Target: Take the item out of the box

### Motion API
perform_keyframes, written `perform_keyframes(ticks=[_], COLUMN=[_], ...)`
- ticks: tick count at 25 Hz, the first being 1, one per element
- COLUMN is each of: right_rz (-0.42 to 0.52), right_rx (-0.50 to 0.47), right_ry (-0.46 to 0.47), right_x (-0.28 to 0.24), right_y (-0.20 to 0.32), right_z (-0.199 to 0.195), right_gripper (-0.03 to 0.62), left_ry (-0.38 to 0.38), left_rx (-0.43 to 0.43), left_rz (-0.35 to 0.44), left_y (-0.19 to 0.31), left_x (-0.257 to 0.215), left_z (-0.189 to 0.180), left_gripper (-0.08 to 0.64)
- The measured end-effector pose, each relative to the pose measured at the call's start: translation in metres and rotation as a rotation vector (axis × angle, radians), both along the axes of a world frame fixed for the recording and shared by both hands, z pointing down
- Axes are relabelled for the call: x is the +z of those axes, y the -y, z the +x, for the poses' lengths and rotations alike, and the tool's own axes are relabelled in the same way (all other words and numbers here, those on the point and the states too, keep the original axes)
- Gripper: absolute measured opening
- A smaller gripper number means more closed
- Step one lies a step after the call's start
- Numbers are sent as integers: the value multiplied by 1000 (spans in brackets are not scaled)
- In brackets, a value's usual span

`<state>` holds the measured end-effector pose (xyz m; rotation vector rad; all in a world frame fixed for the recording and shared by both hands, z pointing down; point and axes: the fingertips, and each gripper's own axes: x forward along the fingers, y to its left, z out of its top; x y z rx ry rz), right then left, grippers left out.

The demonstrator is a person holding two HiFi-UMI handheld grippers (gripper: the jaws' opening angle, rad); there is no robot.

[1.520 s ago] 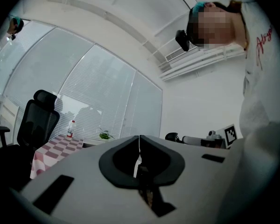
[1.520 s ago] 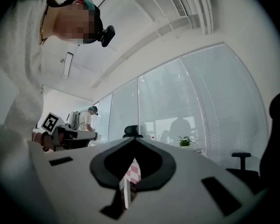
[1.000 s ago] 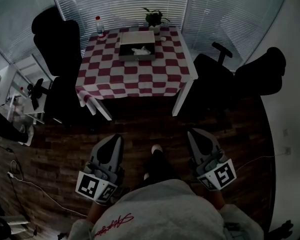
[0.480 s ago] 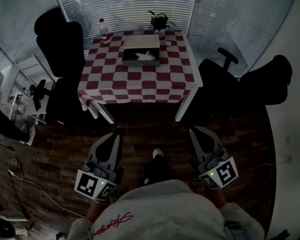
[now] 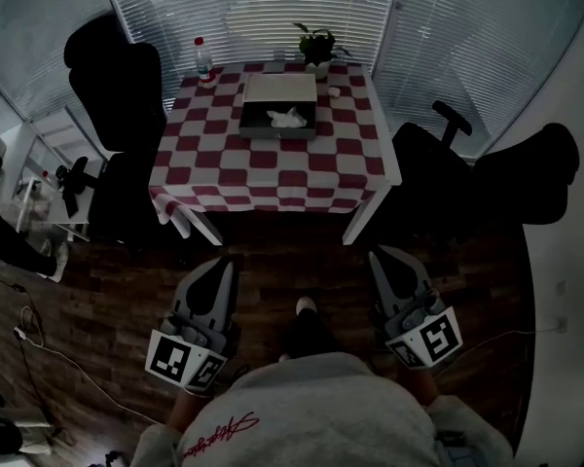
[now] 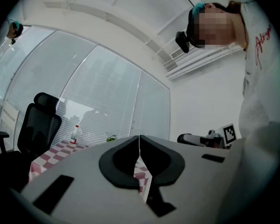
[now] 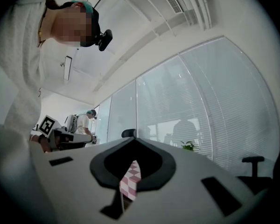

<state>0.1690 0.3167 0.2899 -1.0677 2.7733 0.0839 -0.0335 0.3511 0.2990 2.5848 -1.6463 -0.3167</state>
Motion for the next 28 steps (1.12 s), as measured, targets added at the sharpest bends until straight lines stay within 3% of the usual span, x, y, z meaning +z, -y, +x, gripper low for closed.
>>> perform_keyframes(ticks=[28], right_rz=[-25], right_rx=[-64], right_ry=[20], right_x=[-6], right_y=[138], right_z=[-9], right_gripper=[11], left_ry=[3], left_rx=[-46], left_rz=[-7], left_y=[132], left_x=[-10], left_z=[-2], left_gripper=[17])
